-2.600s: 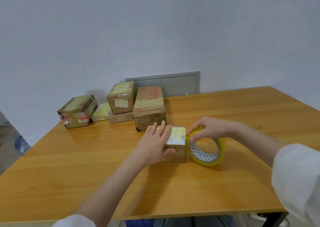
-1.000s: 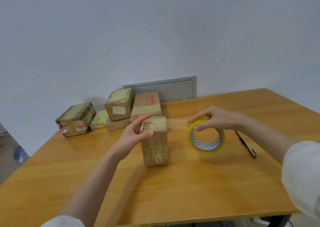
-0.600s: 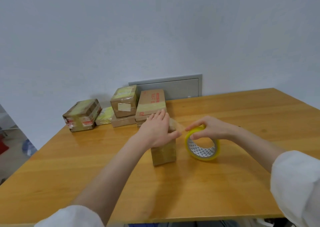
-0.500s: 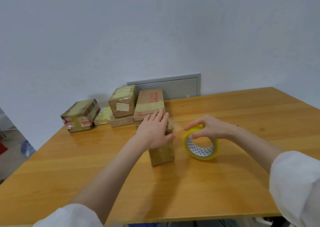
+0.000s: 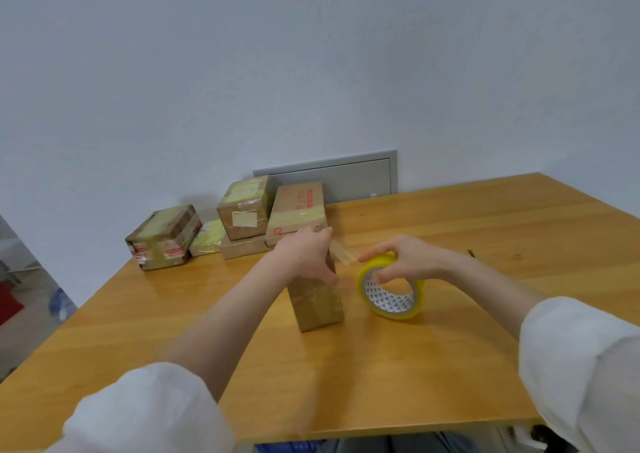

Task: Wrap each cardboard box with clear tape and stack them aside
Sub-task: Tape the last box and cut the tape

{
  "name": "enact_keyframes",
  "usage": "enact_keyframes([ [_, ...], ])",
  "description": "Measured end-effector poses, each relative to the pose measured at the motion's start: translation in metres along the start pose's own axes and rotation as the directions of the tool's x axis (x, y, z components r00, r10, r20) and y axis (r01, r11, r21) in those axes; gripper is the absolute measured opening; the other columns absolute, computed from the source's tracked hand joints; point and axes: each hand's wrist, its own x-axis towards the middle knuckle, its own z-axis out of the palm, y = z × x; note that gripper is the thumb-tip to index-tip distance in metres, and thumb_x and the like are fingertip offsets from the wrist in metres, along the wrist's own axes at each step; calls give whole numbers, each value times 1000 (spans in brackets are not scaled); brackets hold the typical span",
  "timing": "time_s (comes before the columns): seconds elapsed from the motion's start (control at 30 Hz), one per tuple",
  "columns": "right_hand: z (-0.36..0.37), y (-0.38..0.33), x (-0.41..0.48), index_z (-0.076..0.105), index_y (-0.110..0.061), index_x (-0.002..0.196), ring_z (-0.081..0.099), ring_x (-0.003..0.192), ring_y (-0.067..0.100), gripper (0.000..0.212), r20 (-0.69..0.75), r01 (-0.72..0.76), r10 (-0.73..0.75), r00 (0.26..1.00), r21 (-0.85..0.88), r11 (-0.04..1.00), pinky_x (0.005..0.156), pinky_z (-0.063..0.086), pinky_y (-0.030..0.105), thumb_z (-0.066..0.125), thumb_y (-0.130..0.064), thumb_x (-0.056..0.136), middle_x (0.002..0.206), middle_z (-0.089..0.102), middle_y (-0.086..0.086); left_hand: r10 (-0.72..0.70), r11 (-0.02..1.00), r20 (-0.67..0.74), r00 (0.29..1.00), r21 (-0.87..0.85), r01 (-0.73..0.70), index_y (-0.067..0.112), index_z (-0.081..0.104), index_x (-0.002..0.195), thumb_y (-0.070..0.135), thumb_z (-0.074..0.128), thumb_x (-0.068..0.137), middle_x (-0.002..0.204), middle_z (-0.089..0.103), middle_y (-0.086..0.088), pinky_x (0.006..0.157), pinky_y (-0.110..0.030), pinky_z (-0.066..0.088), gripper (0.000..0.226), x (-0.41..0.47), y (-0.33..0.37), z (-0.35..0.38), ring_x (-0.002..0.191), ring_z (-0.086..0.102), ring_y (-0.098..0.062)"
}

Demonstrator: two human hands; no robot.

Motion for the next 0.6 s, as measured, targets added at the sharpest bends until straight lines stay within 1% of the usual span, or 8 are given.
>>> enact_keyframes([
  [0.07,-6,-3,-5,61,-36,126,46,125,7,51,-17,12,-12,1000,-15,1000,97,34,22,75,-25,79,133,55,-13,18,997,-9,1000,-77,-18,20,19,151,47,79,70,147,32,-10,103,-42,43,104,1,-3,-3,129,41,-29],
  [0.13,-24,-8,-14,59,-35,127,46,119,5,55,-100,40,-42,994,-22,999,94,34,21,78,-25,77,125,54,-16,46,919,-30,999,-391,-54,23,23,150,37,83,68,141,38,-5,103,-38,42,102,-1,-18,-3,126,42,-25],
  [0.2,-46,-14,-23,58,-36,125,52,114,8,57,-184,74,-60,981,69,995,93,40,24,80,-24,74,121,57,-16,70,681,-66,995,-726,-96,28,29,147,25,85,68,136,43,1,103,-35,43,97,-8,-35,6,127,42,-20],
  [0.27,-58,-16,-31,57,-37,122,62,104,16,56,-190,123,-74,979,261,957,90,50,29,81,-20,74,112,66,-5,79,460,-94,992,-880,-120,32,35,142,17,86,65,132,48,5,100,-35,46,93,-16,-43,27,126,45,-17],
  [0.37,-54,-17,-34,60,-33,117,66,86,14,48,-152,160,-109,982,378,912,81,54,26,79,-15,77,97,71,0,77,326,-127,989,-934,-145,35,39,139,25,91,56,134,51,2,102,-39,47,98,-19,-48,58,126,49,-17],
  [0.47,-51,-17,-28,68,-30,111,58,76,-5,35,-159,147,-99,982,328,933,71,43,12,77,-19,79,84,64,-21,80,326,-145,986,-931,-163,42,41,137,39,90,53,138,47,4,103,-42,45,97,-21,-57,72,129,44,-16],
  [0.53,-57,-13,-25,71,-33,109,56,81,-14,32,-127,95,-71,989,196,976,72,39,9,78,-25,79,90,64,-29,88,333,-153,984,-927,-173,45,42,134,41,88,55,140,44,6,104,-41,45,92,-23,-63,76,130,43,-13],
  [0.6,-60,-7,-22,72,-36,107,55,92,-14,30,-71,53,-46,996,103,993,78,38,12,77,-30,78,103,64,-26,105,332,-173,979,-922,-199,42,44,132,39,86,57,139,44,6,103,-37,46,86,-24,-67,77,128,45,-10],
])
